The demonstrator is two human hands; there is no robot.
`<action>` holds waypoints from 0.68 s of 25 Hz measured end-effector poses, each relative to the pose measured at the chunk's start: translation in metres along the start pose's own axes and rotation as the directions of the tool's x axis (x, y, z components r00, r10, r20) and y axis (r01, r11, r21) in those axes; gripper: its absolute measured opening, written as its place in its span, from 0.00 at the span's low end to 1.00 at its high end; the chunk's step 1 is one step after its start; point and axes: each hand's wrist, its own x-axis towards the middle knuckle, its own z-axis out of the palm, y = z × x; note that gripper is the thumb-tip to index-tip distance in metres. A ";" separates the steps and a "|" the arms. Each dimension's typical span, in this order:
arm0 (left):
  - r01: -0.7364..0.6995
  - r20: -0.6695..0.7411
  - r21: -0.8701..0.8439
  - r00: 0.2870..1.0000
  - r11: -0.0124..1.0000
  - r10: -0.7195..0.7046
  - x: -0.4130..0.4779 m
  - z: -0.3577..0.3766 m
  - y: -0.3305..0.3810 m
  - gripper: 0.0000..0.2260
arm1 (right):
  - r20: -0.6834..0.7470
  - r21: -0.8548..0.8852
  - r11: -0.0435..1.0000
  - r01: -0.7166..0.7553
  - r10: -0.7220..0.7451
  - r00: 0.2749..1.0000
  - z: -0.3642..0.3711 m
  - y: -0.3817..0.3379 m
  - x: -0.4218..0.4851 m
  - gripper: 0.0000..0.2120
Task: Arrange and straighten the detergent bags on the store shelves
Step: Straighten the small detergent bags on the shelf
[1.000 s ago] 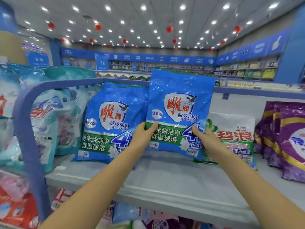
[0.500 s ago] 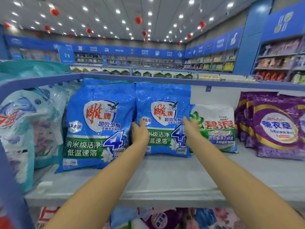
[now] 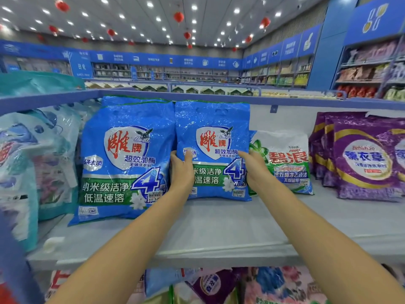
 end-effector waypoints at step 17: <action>-0.622 0.618 0.782 0.781 0.029 0.093 -0.042 -0.027 -0.010 0.36 | 0.378 -0.925 -0.125 0.358 -0.247 0.892 -0.010 0.040 -0.035 0.36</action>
